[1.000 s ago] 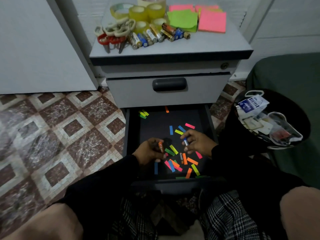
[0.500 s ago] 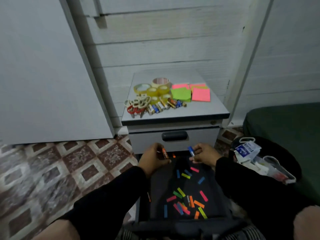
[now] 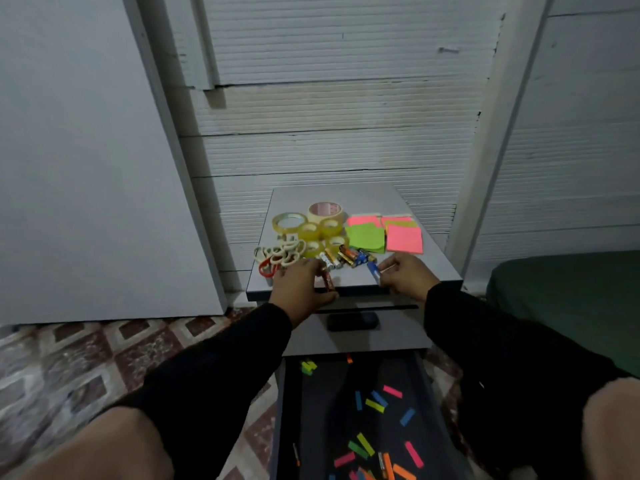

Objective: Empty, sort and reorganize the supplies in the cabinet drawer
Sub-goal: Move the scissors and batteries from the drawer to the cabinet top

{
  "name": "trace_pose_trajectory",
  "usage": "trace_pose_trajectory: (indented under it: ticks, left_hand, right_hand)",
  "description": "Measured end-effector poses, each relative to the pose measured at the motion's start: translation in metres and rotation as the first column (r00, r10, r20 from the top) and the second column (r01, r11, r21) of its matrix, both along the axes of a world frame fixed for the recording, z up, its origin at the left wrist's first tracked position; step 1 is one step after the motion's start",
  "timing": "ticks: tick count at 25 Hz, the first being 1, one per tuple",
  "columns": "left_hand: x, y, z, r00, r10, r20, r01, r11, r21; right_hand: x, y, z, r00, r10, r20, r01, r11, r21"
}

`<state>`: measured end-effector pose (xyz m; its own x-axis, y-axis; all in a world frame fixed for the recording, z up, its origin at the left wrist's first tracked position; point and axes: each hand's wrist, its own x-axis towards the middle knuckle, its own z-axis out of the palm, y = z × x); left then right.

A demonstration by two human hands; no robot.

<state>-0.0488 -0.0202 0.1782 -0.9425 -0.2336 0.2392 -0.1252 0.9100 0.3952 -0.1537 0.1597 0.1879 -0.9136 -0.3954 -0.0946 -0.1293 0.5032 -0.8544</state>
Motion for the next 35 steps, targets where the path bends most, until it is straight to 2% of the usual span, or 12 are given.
trace_pose_trajectory:
  ticks: [3, 7, 12, 15, 20, 29, 35]
  left_hand:
    - [-0.022, -0.005, 0.012, 0.997, 0.071, 0.02, -0.064, 0.968, -0.242]
    - [-0.049, -0.019, 0.017, 0.995, 0.091, 0.039, -0.067, 0.911, -0.407]
    - [-0.067, -0.034, 0.015, 0.995, 0.096, 0.031, -0.074, 0.903, -0.424]
    - [-0.069, -0.039, 0.013, 0.996, 0.085, 0.025, -0.067, 0.908, -0.414]
    - [-0.07, -0.041, 0.011, 0.997, 0.068, 0.034, -0.046, 0.901, -0.432]
    - [-0.079, -0.032, 0.007, 0.994, 0.083, 0.065, -0.044, 0.884, -0.465]
    - [-0.082, -0.03, 0.004, 0.992, 0.086, 0.087, -0.04, 0.901, -0.431]
  right_hand:
    - [-0.023, -0.014, 0.01, 0.998, -0.052, -0.047, 0.049, 0.997, -0.062]
    - [-0.05, -0.033, 0.012, 0.988, -0.081, -0.132, 0.074, 0.996, -0.054]
    - [-0.065, -0.053, -0.001, 0.978, -0.055, -0.201, 0.067, 0.996, 0.053]
    - [-0.07, -0.061, -0.008, 0.977, -0.047, -0.207, 0.061, 0.996, 0.063]
    - [-0.071, -0.064, -0.01, 0.972, -0.074, -0.225, 0.082, 0.996, 0.028]
    - [-0.069, -0.052, -0.015, 0.969, -0.154, -0.194, 0.13, 0.983, -0.131]
    - [-0.072, -0.039, -0.021, 0.96, -0.187, -0.207, 0.162, 0.978, -0.133]
